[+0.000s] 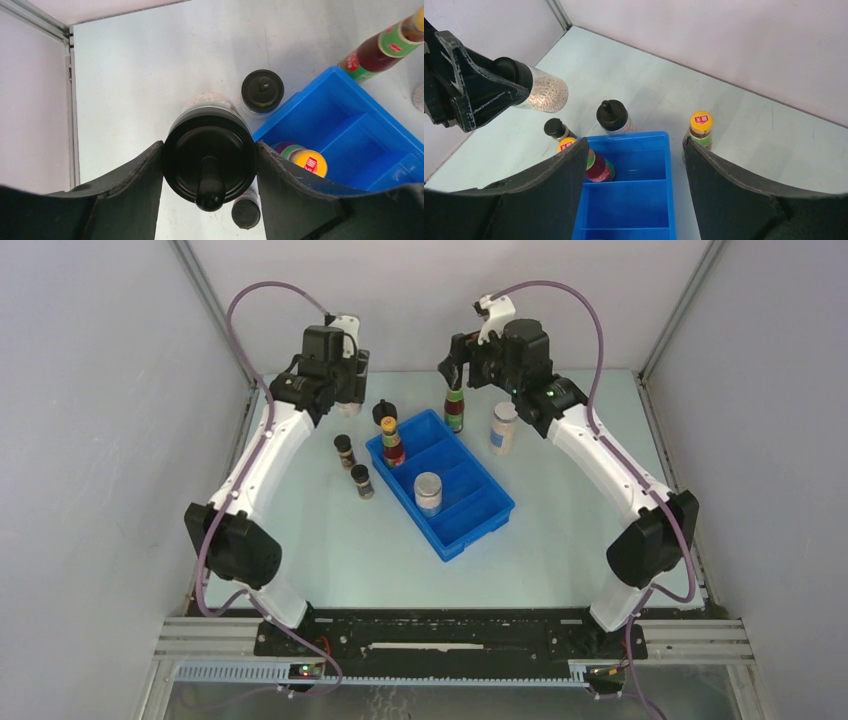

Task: Organize the condiment bottles
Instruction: Pick up the bottle from the center of the board, then place the bottle in the storage box.

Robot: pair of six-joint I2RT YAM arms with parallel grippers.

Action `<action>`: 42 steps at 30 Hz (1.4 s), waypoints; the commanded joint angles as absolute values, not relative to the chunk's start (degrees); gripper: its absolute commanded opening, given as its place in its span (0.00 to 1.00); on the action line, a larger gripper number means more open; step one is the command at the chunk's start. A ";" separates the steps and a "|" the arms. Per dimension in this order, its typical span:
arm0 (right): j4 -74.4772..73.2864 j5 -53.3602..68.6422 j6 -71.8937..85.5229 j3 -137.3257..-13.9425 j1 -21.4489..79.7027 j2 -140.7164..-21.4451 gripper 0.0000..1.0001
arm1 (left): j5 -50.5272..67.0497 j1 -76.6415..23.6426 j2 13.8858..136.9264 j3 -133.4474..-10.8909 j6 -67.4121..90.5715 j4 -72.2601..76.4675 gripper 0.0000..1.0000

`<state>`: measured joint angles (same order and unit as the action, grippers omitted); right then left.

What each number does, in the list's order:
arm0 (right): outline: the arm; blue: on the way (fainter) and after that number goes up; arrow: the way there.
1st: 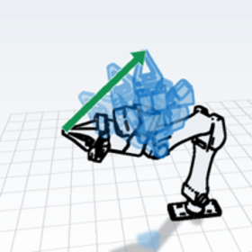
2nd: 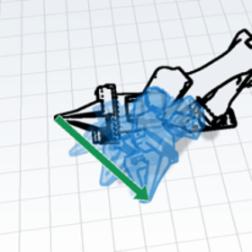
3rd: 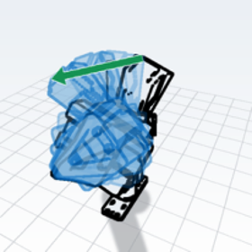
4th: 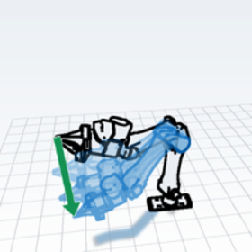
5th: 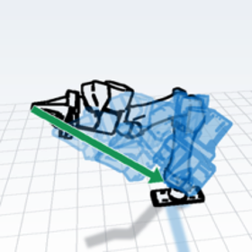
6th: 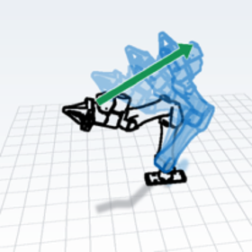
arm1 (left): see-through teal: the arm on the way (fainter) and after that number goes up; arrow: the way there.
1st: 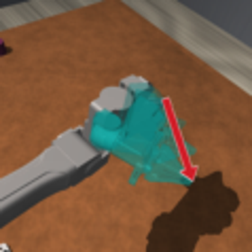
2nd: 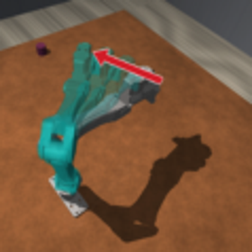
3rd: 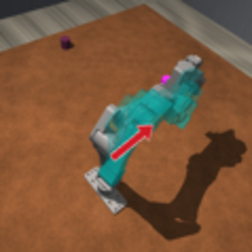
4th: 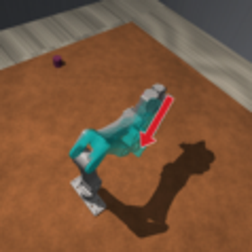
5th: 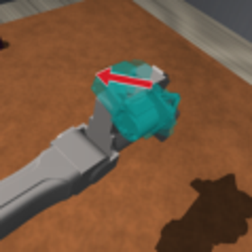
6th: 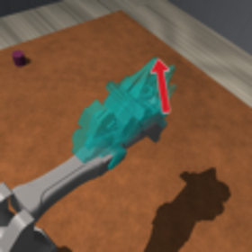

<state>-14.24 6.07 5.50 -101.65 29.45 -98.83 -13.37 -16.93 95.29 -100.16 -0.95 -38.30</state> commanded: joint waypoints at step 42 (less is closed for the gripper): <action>-8.50 0.35 8.60 -81.97 28.92 -77.18 0.79 | -26.70 -43.00 82.92 -96.35 4.30 -46.14 0.00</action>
